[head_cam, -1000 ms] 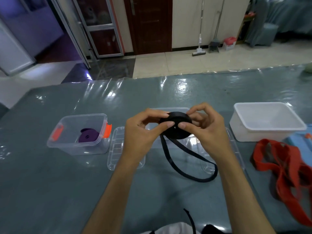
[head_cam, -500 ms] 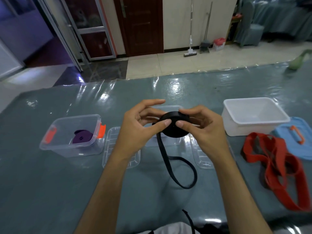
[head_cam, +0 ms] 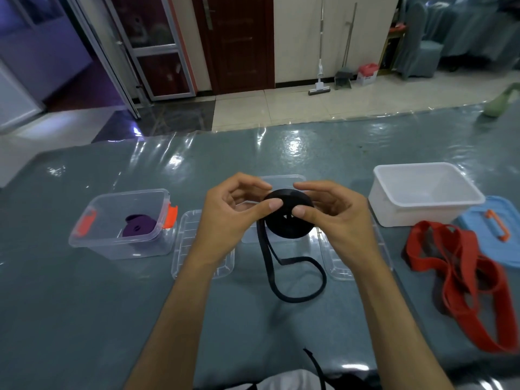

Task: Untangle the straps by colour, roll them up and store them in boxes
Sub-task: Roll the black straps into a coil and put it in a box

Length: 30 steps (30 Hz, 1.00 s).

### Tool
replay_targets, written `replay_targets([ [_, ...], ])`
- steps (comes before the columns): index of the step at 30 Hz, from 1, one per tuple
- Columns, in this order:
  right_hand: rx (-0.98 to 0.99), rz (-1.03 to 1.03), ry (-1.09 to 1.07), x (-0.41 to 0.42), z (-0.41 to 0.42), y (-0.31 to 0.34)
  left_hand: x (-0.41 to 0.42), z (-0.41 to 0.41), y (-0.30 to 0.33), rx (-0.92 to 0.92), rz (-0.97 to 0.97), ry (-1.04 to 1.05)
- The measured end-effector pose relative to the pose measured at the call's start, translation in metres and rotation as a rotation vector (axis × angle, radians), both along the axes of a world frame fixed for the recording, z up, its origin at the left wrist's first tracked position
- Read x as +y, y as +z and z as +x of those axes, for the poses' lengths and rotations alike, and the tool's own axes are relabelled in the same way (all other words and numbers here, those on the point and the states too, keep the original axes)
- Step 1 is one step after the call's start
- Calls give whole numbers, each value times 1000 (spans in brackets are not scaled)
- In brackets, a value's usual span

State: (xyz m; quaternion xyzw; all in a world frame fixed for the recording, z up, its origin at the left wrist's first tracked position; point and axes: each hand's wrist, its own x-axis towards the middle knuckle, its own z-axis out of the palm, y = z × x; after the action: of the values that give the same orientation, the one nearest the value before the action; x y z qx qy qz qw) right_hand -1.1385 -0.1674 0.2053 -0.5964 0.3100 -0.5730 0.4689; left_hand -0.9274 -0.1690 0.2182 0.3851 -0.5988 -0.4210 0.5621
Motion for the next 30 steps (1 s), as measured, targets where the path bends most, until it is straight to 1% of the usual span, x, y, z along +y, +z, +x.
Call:
replay_targets([
  [2,-32,14,3,-1,1,-2,-1,1,-2,-7,-11,-9],
  [7,-98,61,-73,-4,2,-4,-2,2,-9,-61,-29,-46],
  [10,-38,69,-34,-6,-3,-5,-3,3,-10,-52,-58,-4],
  [14,62,23,6,-9,-7,-6,-5,1,-10,-25,-84,49],
  [17,102,46,51,-8,-7,-6,-7,0,-9,0,-108,47],
  [21,85,72,52,-11,-9,-7,-9,-3,-12,-36,-179,30],
  [25,35,-14,3,-11,-5,-8,-12,4,-12,-42,-100,-38],
  [27,65,0,-1,-12,-5,-8,-14,10,-11,-75,-84,-60],
  [30,87,64,56,-15,-5,-6,-13,7,-12,-82,-98,1],
])
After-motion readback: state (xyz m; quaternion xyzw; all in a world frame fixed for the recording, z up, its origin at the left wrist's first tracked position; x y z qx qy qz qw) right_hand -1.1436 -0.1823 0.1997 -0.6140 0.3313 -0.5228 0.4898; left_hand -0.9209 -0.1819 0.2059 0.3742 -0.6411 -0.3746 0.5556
